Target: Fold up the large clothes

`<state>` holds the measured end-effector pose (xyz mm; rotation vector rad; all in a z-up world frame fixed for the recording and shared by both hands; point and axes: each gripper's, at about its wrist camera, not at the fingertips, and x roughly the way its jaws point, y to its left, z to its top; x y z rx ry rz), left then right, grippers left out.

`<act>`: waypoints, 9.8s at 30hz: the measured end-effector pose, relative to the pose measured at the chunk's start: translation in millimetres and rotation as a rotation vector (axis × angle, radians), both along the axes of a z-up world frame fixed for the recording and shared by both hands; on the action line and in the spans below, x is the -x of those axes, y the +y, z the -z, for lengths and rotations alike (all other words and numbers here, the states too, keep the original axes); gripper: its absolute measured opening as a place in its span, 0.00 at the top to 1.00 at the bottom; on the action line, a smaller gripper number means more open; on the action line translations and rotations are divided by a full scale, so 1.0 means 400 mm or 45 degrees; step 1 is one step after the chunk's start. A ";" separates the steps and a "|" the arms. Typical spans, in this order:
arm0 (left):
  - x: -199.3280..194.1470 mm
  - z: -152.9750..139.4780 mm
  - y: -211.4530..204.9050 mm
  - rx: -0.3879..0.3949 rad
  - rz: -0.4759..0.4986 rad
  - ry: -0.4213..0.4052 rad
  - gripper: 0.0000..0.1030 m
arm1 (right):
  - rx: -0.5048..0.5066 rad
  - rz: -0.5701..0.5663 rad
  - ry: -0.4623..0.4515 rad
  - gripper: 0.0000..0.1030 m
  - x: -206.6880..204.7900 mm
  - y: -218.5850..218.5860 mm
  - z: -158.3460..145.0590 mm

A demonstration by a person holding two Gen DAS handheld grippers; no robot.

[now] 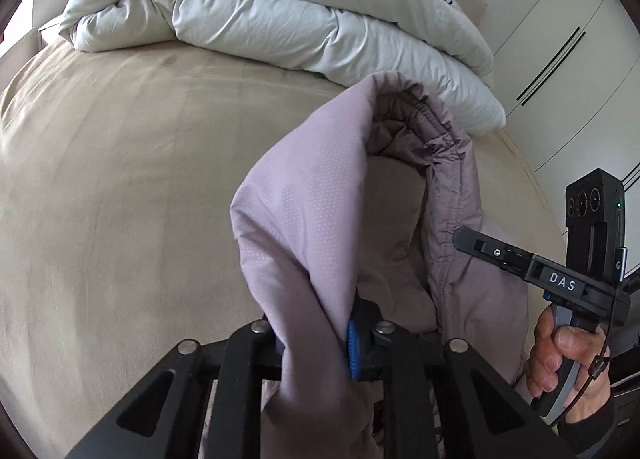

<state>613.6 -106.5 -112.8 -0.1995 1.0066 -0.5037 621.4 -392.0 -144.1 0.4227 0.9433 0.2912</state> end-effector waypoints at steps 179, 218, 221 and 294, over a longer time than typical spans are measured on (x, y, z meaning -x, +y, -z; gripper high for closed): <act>1.814 0.011 0.590 0.056 0.105 0.313 0.90 | -0.147 0.019 0.447 0.92 2.077 -0.041 -0.018; 1.170 -0.212 0.705 1.193 -0.413 0.038 0.90 | -0.420 0.425 -0.268 0.93 1.400 -0.200 -0.430; 1.080 -0.198 0.688 1.153 -0.441 0.047 0.90 | -0.371 0.448 -0.250 0.93 1.288 -0.203 -0.413; 0.631 0.016 0.121 -0.264 -0.077 -0.076 0.46 | -0.210 0.098 0.231 0.78 0.704 0.173 -0.007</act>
